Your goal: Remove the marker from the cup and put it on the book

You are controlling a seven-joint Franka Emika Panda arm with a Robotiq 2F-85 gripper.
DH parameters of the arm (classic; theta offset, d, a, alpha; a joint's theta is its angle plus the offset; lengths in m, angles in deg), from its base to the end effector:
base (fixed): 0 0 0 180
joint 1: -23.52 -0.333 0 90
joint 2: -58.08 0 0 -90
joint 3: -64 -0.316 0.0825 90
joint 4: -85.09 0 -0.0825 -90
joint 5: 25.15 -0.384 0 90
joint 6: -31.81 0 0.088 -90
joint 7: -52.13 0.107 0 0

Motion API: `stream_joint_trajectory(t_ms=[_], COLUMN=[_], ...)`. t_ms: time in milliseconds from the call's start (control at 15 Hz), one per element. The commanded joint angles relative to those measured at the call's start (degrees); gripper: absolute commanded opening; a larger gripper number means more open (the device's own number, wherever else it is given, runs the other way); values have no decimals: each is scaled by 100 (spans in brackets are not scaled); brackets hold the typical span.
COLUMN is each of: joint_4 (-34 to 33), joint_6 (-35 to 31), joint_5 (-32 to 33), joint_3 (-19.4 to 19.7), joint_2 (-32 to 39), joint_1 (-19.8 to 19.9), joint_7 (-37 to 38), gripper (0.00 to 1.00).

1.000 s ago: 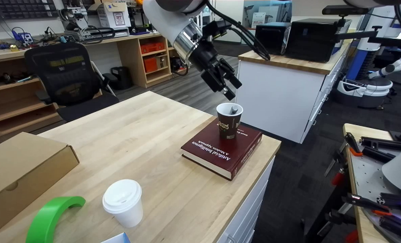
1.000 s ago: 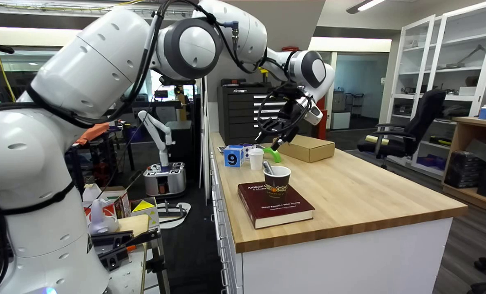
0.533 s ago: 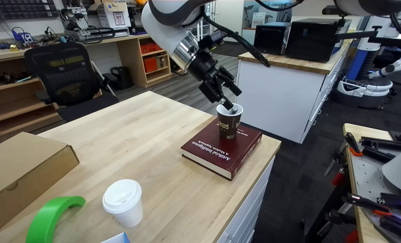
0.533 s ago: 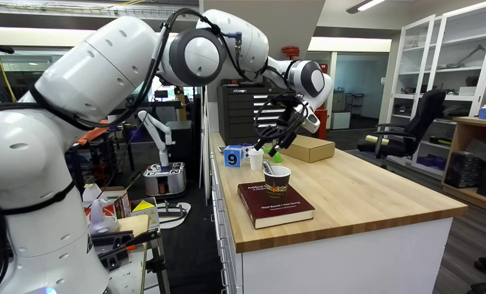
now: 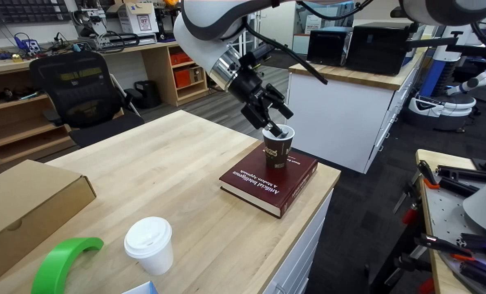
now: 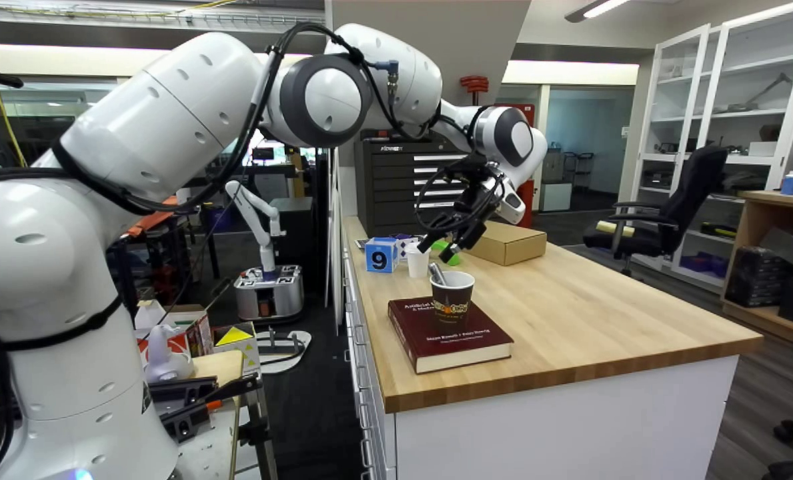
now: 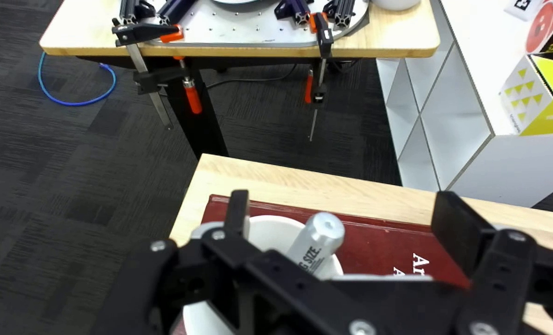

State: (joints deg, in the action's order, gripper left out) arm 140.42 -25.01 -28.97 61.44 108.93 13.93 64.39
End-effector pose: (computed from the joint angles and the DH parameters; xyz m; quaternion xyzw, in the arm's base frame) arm 0.6505 0.1392 0.3052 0.9076 0.0038 -0.4181 0.0371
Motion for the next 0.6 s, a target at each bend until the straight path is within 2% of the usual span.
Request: stream_joint_trajectory(t_ms=[0, 533], joint_4=[-167, -186], joint_6=[47, 42], joint_5=[-196, -497], joint_3=[69, 81], joint_2=[108, 292], joint_1=[97, 264], joint_7=[223, 223], gripper=[100, 100])
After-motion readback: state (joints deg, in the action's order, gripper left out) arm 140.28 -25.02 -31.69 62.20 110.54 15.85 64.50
